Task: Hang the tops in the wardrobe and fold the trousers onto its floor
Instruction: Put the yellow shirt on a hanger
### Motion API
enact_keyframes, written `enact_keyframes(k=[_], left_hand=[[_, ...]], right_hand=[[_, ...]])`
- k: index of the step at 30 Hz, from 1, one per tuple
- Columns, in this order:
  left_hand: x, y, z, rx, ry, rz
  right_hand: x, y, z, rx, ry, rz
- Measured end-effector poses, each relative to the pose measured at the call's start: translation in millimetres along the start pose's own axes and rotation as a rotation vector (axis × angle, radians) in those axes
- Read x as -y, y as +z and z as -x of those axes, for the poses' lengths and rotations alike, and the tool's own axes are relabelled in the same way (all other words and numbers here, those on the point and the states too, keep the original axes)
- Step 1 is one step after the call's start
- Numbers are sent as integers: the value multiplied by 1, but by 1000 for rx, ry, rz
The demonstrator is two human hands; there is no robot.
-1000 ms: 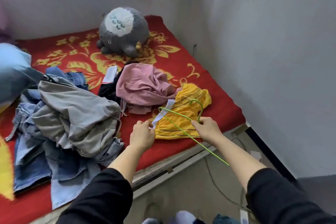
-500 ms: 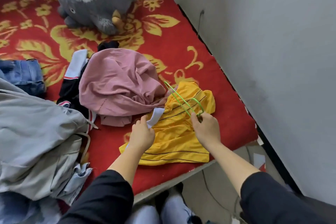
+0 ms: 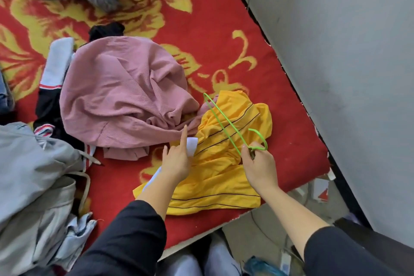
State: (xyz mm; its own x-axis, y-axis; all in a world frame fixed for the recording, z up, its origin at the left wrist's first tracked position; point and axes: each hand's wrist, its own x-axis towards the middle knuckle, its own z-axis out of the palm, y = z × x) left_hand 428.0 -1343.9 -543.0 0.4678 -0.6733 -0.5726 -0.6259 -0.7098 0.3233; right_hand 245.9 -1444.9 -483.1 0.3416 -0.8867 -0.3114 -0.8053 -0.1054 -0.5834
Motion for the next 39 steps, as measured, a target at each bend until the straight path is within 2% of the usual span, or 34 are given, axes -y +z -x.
enact_keyframes(k=[2,5,8,11,12,13,15,16,21,24,27,30,33,36,39], left_hand=[[-3,-9,2,102,35,146],[-9,-38,8,264,-26,423],[-16,-81,21,338,-94,696],[-23,-131,38,359,4,932],[-25,-145,45,310,95,877],[-29,-159,52,209,194,720],[-35,-177,62,-40,329,256],[-38,-184,68,-133,337,89],[-48,-234,95,-498,231,-168],[-54,-275,118,-693,340,3],[-68,-321,140,-745,344,321],[-85,-359,166,-804,378,488],[-100,-389,191,-798,475,642],[-110,-416,214,-759,550,821],[-106,-446,236,-843,590,899]], right_hand=[[-1,-2,0,-4,23,-20],[4,-8,-1,-7,54,-70],[18,-17,0,-41,63,-108],[37,-32,2,-108,65,-145],[44,-38,3,-124,56,-148],[51,-45,4,-133,47,-150],[66,-57,7,-146,27,-163],[75,-62,9,-149,15,-177],[129,-91,18,-160,-84,-271],[165,-111,25,-161,-168,-336],[202,-128,33,-158,-282,-444],[236,-143,40,-96,-422,-490],[269,-152,44,-110,-498,-355],[295,-153,43,-127,-493,-214],[310,-156,35,-126,-460,-142]])
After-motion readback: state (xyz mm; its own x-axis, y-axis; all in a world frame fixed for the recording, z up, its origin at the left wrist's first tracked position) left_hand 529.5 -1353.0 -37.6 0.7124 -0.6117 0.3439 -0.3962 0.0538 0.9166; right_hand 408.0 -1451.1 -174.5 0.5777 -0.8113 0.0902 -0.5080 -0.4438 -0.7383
